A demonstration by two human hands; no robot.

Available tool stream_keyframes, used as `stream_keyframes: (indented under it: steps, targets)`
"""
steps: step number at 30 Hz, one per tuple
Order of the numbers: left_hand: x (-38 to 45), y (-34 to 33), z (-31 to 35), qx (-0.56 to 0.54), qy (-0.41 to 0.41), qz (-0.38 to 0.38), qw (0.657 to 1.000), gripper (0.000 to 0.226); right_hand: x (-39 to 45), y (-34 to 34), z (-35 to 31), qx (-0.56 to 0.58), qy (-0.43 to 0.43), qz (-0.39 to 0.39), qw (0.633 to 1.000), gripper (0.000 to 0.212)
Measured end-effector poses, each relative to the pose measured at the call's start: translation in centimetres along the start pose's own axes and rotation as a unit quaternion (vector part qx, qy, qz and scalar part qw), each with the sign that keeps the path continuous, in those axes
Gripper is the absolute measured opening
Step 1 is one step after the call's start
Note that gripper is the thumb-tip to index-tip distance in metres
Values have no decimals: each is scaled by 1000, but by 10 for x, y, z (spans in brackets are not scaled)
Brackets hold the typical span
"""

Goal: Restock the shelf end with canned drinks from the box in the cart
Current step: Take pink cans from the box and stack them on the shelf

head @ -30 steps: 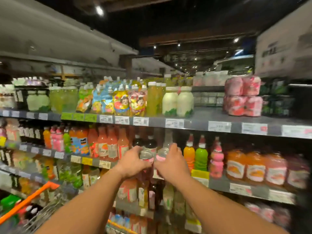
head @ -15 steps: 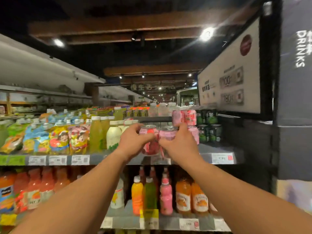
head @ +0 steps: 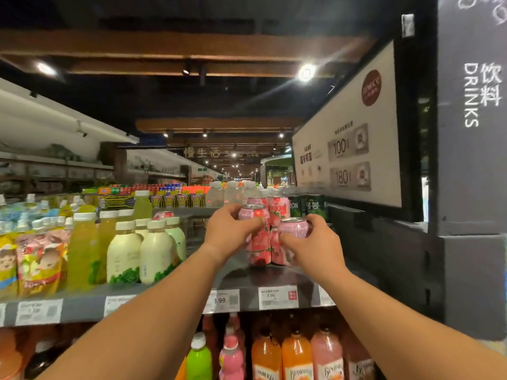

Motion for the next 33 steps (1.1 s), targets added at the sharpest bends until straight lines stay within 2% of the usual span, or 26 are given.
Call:
stream_keyframes:
  steps: [4, 10, 13, 17, 23, 28, 33]
  targets:
    - [34, -12, -13, -8, -3, -7, 1000, 33, 33, -6, -3, 16, -28, -4, 999, 79]
    - [67, -22, -36, 21, -3, 5, 1000, 34, 73, -24, -11, 7, -14, 3, 1000, 75]
    - [75, -25, -45, 31, 18, 5, 999, 68, 90, -35, -12, 3, -15, 0, 1000, 76]
    - [83, -28, -57, 28, 19, 19, 999, 53, 110, -46, -14, 31, 0, 0, 1000, 68]
    - [89, -35, -70, 38, 20, 35, 998, 61, 126, -63, -10, 27, 16, 11, 999, 62]
    - [92, -40, -79, 40, 20, 43, 998, 51, 135, -70, 3, 22, 3, 6, 1000, 78]
    - [87, -42, -86, 49, 1, 48, 998, 48, 140, -72, 8, 23, 5, 0, 1000, 81]
Point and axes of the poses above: each hand's wrist, its own x-axis towards the middle knuckle, its own y-axis out of the back of the hand, z = x × y, the point moved 1 cm from there along x, towards the middle knuckle, and after that the axes turned 13 degrees about -y, right-handed, at the moved point
